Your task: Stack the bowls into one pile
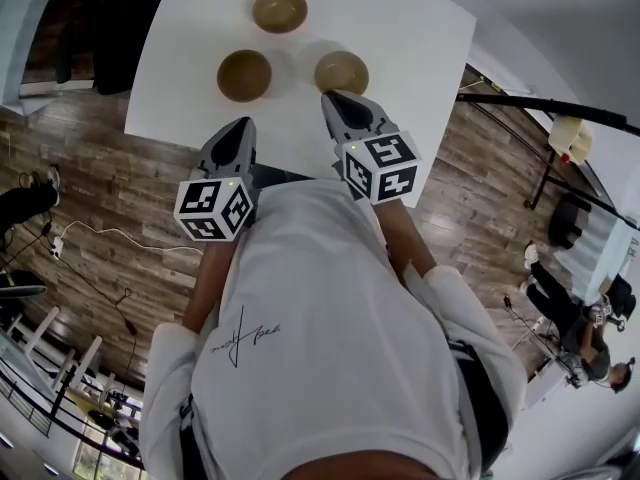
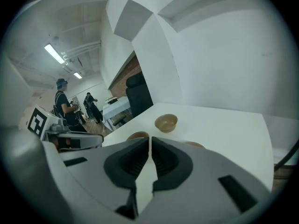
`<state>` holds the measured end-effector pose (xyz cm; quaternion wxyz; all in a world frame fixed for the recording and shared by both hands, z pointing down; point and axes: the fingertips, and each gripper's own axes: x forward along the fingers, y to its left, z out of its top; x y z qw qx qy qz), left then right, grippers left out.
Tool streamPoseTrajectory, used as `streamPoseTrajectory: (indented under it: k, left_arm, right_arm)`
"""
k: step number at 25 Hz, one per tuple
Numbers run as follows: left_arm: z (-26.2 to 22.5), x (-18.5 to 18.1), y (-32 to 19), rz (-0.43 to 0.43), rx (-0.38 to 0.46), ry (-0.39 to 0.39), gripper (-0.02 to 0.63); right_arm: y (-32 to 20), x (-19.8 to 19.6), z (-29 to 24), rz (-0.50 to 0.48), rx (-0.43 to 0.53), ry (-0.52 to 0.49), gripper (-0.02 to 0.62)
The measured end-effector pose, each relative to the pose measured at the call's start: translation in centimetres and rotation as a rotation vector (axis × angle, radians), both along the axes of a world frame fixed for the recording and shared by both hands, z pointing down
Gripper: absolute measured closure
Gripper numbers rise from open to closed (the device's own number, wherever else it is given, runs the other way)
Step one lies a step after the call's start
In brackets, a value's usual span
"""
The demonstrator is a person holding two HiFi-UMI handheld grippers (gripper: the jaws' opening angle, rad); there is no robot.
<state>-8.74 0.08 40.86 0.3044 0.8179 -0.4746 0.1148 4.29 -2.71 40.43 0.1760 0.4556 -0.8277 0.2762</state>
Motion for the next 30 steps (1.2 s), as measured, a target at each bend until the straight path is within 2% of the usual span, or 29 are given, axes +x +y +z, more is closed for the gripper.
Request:
streamPoseTrajectory:
  k: [7, 11, 30]
  left_arm:
    - [1.1, -0.5, -1.0, 0.011, -0.043, 0.004, 0.598]
    - [1.5, -0.5, -1.7, 0.021, -0.063, 0.004, 0.598]
    - [2.9, -0.3, -3.0, 0.052, -0.129, -0.001, 0.598]
  right_arm:
    - [-1.7, 3.5, 2.3, 0.103, -0.050, 0.055, 0.581]
    - [-2.3, 5.1, 3.3, 0.137, -0.077, 0.068, 0.552]
    - [-3.2, 9.5, 7.6, 0.281, -0.179, 0.114, 0.480]
